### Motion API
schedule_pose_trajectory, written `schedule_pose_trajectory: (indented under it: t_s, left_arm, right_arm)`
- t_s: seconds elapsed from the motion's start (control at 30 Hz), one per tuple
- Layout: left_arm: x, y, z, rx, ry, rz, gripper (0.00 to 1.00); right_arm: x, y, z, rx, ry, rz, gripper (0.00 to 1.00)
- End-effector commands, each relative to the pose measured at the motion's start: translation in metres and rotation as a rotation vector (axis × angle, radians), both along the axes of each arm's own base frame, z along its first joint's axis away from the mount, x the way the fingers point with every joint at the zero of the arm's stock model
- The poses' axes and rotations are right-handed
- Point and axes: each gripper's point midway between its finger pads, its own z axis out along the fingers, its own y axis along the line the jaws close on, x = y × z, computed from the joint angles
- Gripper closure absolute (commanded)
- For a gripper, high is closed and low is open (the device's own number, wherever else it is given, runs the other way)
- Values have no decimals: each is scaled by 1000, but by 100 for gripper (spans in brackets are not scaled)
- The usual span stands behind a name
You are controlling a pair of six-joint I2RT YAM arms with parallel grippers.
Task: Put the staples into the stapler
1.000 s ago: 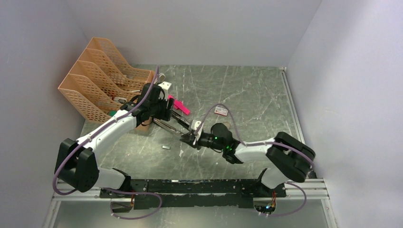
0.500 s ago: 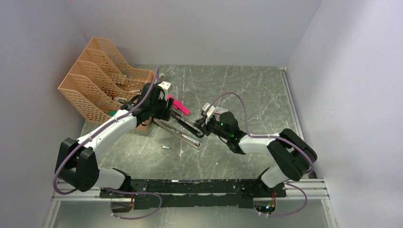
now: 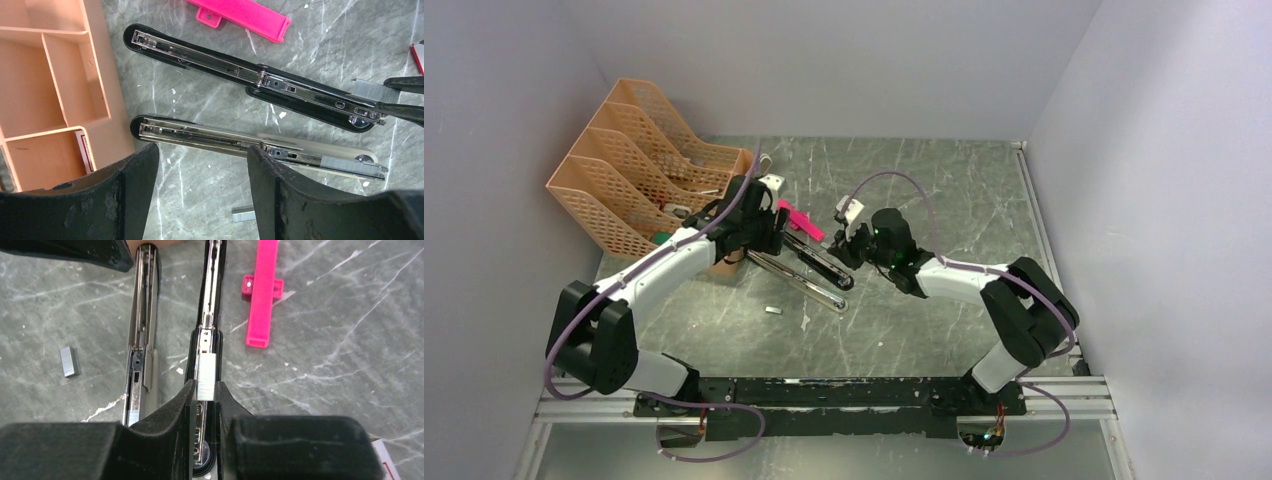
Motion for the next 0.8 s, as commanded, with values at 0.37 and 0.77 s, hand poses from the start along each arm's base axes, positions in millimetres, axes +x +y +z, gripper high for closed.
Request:
schedule_pose_trajectory:
  t_s: [0.37, 0.77]
  left_arm:
    - [6, 3, -16, 35, 19, -1, 31]
    - [4, 4, -20, 42, 26, -3, 30]
  right_arm:
    - [0, 3, -23, -90, 107, -17, 100]
    - [0, 7, -37, -112, 126, -23, 100]
